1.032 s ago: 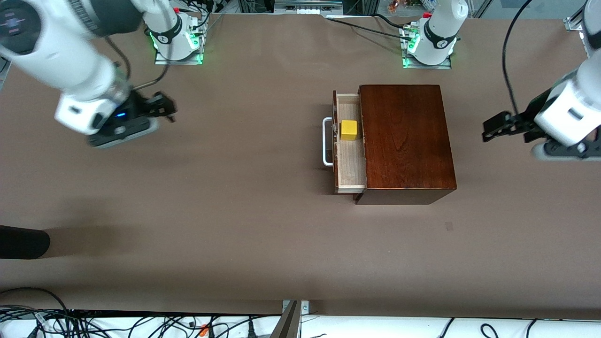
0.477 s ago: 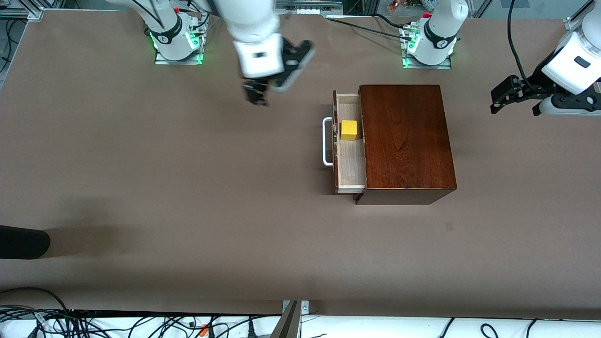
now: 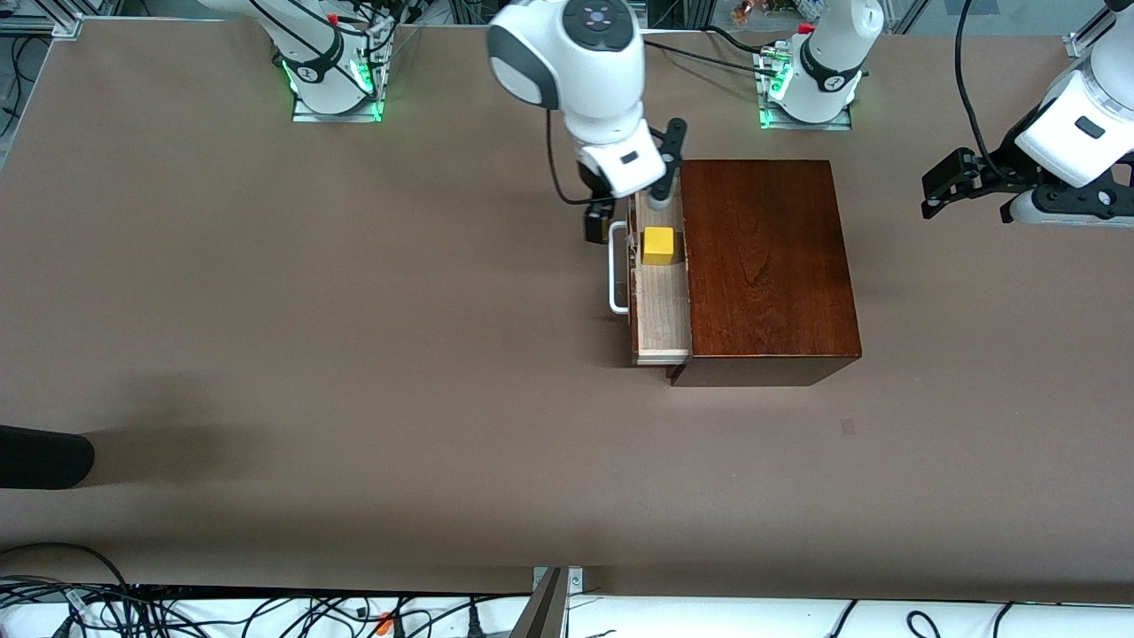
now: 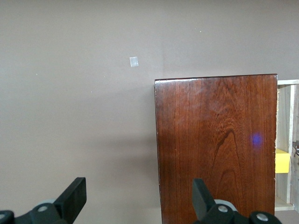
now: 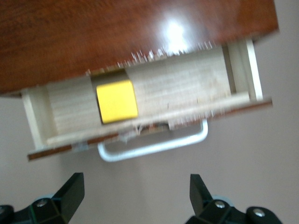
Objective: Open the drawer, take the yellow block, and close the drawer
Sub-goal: 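Move the right gripper over the yellow cube in the drawer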
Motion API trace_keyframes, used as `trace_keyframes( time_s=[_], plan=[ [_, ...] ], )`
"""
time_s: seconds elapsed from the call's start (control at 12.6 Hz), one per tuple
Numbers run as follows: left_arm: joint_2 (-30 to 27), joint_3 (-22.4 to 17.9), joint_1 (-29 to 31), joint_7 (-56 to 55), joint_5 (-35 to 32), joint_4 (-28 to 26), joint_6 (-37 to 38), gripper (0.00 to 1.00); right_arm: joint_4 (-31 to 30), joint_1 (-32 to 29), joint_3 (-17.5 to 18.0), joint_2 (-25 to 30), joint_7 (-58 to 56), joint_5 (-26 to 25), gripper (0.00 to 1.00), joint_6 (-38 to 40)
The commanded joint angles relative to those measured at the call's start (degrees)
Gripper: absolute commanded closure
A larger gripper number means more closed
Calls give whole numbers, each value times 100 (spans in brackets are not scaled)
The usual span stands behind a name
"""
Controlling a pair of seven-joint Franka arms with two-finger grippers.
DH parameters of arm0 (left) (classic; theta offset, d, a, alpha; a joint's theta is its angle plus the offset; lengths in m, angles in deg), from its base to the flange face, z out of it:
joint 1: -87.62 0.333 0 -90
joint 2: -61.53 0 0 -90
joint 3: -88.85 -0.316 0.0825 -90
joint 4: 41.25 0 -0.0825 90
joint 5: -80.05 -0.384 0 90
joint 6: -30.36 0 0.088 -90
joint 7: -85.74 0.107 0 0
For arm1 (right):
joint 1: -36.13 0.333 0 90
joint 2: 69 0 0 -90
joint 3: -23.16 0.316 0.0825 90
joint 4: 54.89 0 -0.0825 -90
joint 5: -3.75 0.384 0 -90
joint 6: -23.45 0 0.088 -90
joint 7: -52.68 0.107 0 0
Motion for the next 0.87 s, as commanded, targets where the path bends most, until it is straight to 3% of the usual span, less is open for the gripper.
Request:
trace_keyframes(
  time_s=[0.0,0.79],
  plan=[
    [16,-8,-60,123,101,158,161,0,490,241,-74,-573,-258,-217,0,-320],
    [25,-8,-78,123,101,193,267,0,499,567,-118,-1154,-249,-472,0,-857]
  ],
)
